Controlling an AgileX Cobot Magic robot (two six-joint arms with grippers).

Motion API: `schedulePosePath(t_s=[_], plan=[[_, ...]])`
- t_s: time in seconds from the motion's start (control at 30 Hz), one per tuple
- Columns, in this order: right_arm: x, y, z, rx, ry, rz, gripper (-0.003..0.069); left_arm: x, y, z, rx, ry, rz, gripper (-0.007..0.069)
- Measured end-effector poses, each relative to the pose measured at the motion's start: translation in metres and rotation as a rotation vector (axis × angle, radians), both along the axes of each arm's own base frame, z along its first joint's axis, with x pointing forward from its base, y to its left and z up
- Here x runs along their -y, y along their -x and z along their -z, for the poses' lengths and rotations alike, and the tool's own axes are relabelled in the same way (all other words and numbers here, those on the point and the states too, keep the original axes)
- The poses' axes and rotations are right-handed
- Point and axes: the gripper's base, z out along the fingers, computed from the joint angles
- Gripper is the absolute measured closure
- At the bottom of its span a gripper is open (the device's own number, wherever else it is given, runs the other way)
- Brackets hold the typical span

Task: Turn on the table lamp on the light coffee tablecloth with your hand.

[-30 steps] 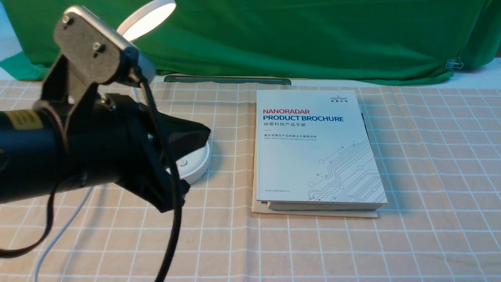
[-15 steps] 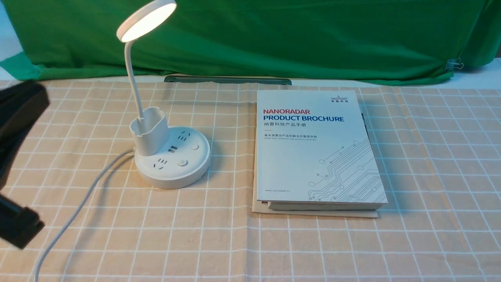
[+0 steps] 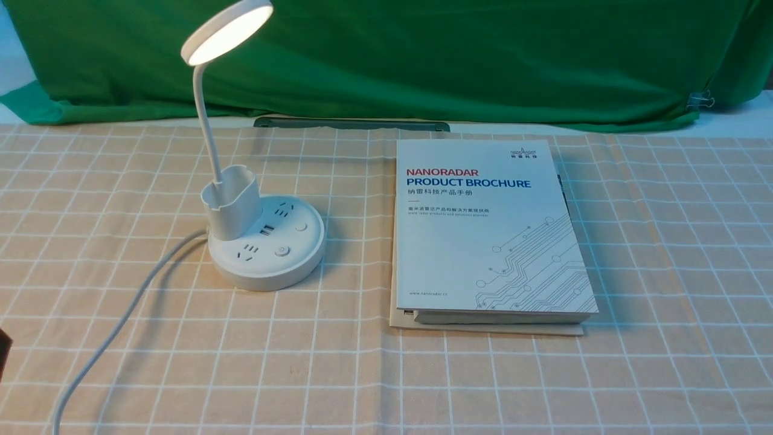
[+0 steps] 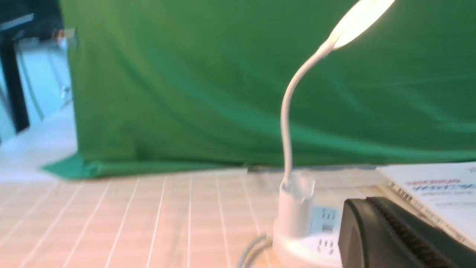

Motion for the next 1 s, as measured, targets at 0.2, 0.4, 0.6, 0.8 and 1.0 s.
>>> schedulePosePath(t_s=[0.2,0.4,0.6,0.8,1.0], plan=[[0.0,0.0,0.0,0.0,0.0,0.0,0.0418,0.0,0.0,0.02,-0.22,0.02,-0.012,0.0624],[0.0,0.0,0.0,0.0,0.0,0.0,0.0418,0.0,0.001,0.024,-0.265,0.036,-0.013,0.0624],[0.0,0.0,0.0,0.0,0.0,0.0,0.0418,0.0,0.001,0.024,-0.265,0.043,-0.013,0.0624],[0.0,0.0,0.0,0.0,0.0,0.0,0.0418,0.0,0.001,0.024,-0.265,0.044,-0.013,0.0624],[0.0,0.0,0.0,0.0,0.0,0.0,0.0418,0.0,0.001,0.024,-0.265,0.044,-0.013,0.0624]])
